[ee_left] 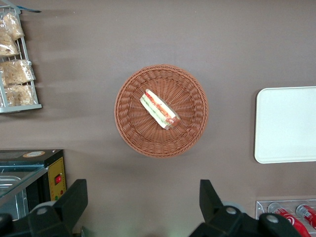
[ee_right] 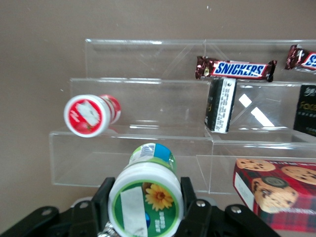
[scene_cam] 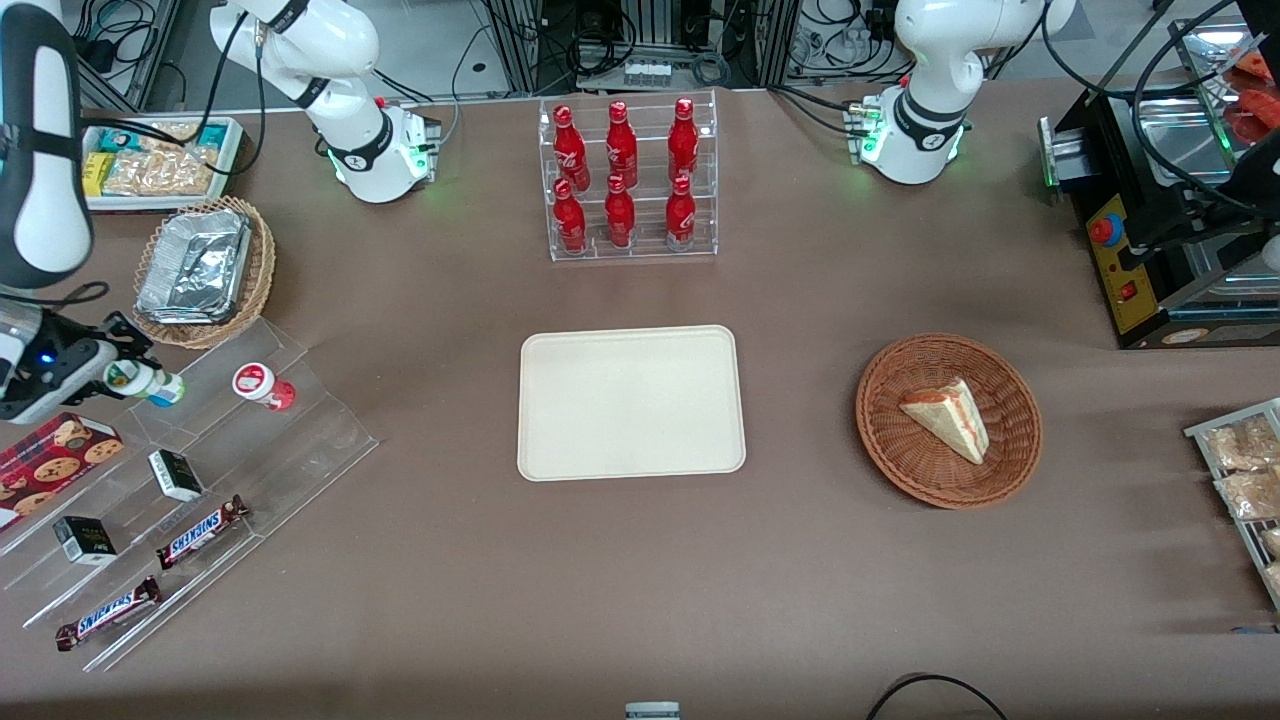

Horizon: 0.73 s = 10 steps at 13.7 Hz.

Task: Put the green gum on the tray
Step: 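Lower the right gripper and close it around the green gum tub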

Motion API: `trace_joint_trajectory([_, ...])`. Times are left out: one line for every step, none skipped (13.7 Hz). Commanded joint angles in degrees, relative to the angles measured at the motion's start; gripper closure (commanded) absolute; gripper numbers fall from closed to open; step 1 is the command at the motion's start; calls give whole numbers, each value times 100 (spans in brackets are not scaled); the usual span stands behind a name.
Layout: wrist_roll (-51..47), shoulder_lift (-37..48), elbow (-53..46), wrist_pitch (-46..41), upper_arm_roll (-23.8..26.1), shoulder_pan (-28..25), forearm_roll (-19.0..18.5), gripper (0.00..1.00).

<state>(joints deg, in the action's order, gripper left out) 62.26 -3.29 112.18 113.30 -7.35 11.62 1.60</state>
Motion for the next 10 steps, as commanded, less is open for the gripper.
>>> trace_joint_trajectory([-406, 4, -249, -317, 15, -256, 34, 100])
trace_joint_trajectory([-677, 13, -249, -352, 15, -413, 34, 100])
trace_joint_trajectory([-967, 21, -249, -405, 15, -572, 34, 100])
trace_joint_trajectory([-1231, 22, -258, -423, 23, -730, 34, 100])
trace_joint_trajectory([-1503, 22, -266, -431, 23, -897, 34, 100])
trace_joint_trajectory([-1854, 22, -267, -440, 23, -1133, 34, 100])
trace_joint_trajectory([-2241, 13, -267, -458, 23, -1388, 34, 100])
trace_joint_trajectory([-2688, 13, -267, -510, 23, -1669, 34, 100])
trace_joint_trajectory([-3197, -5, -267, -519, 23, -1959, 34, 100])
trace_joint_trajectory([-3707, -31, -267, -511, 23, -2266, 34, 100])
